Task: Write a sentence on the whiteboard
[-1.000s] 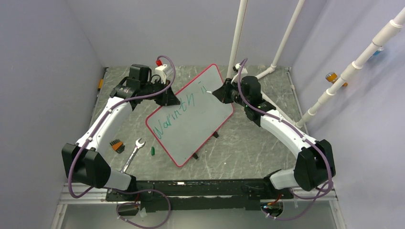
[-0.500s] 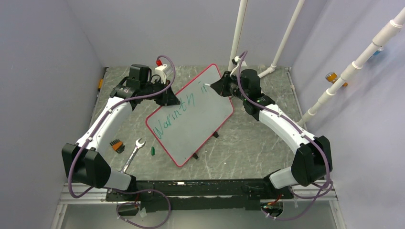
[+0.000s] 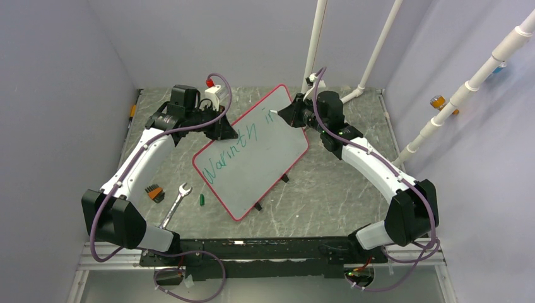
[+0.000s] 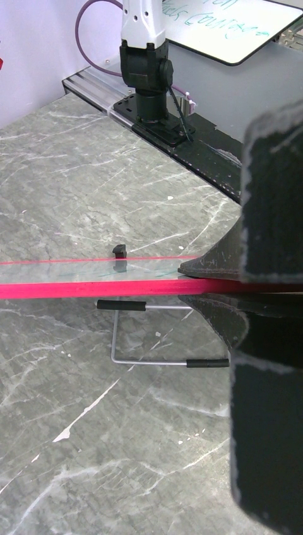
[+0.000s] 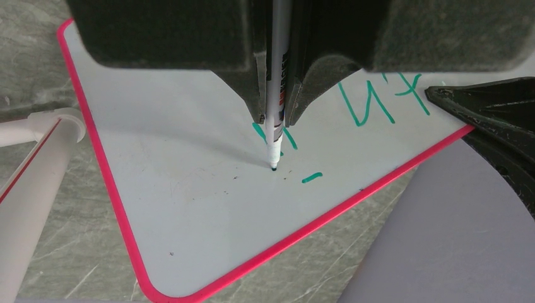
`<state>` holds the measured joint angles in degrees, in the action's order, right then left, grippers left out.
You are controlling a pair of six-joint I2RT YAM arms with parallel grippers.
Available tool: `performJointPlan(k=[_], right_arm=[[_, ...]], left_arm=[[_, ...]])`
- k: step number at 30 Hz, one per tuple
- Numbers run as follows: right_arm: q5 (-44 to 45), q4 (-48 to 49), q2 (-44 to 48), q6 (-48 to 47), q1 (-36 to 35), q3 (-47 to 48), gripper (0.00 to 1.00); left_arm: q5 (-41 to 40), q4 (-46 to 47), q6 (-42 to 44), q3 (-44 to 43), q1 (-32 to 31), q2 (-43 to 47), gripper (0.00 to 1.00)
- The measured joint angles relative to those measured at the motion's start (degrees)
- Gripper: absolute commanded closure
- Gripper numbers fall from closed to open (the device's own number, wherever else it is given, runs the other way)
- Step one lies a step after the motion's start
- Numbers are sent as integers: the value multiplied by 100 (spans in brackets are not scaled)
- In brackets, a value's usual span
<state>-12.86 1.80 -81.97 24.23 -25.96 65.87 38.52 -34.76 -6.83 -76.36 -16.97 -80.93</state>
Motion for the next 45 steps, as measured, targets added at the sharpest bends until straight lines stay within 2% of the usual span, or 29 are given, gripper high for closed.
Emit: performJointPlan(k=[30,38,45], right_arm=[[151,-199,341,17,90,-647,100],[234,-796,1023,-94,79,-636,100],[7,-870,1786,-111,79,-942,100]], left_arm=[[11,17,-33,11,-7,0,100],[63,39,-9,11,-37,0,100],[63,44,-11,11,-37,0,100]])
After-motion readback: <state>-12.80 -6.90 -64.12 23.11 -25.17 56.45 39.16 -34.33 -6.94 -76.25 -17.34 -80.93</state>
